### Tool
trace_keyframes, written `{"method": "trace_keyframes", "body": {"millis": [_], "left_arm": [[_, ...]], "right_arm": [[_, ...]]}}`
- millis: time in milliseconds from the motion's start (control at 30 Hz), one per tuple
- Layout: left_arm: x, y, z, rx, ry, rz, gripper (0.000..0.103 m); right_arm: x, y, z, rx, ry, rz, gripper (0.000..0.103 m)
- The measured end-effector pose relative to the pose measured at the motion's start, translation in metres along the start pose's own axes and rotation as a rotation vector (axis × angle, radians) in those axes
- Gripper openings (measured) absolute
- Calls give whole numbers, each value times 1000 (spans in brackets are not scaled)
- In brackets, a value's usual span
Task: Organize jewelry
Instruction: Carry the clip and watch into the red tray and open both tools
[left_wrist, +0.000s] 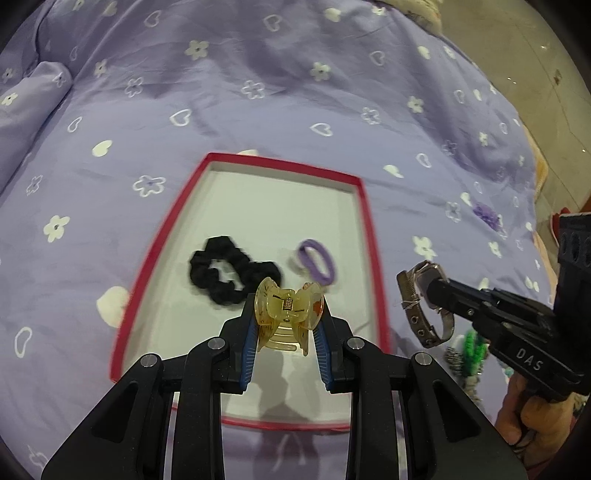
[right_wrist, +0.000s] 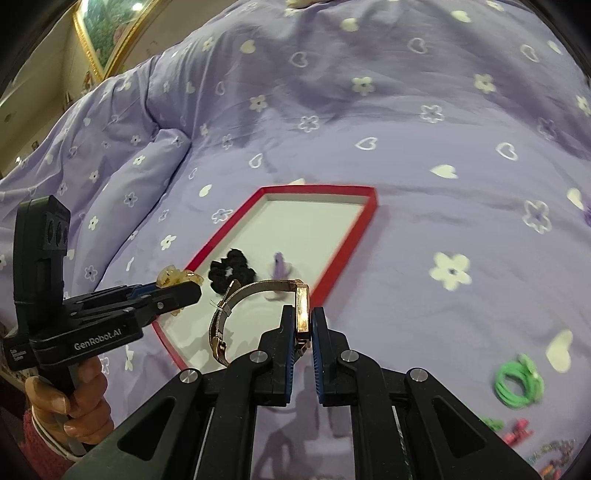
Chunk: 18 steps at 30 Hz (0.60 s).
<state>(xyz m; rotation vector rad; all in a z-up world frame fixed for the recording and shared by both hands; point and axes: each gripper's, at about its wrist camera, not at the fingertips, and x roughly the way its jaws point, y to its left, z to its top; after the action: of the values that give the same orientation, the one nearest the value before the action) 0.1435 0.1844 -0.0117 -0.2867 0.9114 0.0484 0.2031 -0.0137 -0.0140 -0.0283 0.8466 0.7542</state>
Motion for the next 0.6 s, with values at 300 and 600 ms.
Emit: {"method": "trace_keyframes", "body": {"millis": [300, 600], "left_arm": [[30, 33, 8, -17, 43, 58, 26], [54, 47, 5, -24, 79, 75, 26]], "right_arm": [[50, 19, 18, -81, 59, -22, 8], [95, 31, 15, -174, 151, -59, 8]]}}
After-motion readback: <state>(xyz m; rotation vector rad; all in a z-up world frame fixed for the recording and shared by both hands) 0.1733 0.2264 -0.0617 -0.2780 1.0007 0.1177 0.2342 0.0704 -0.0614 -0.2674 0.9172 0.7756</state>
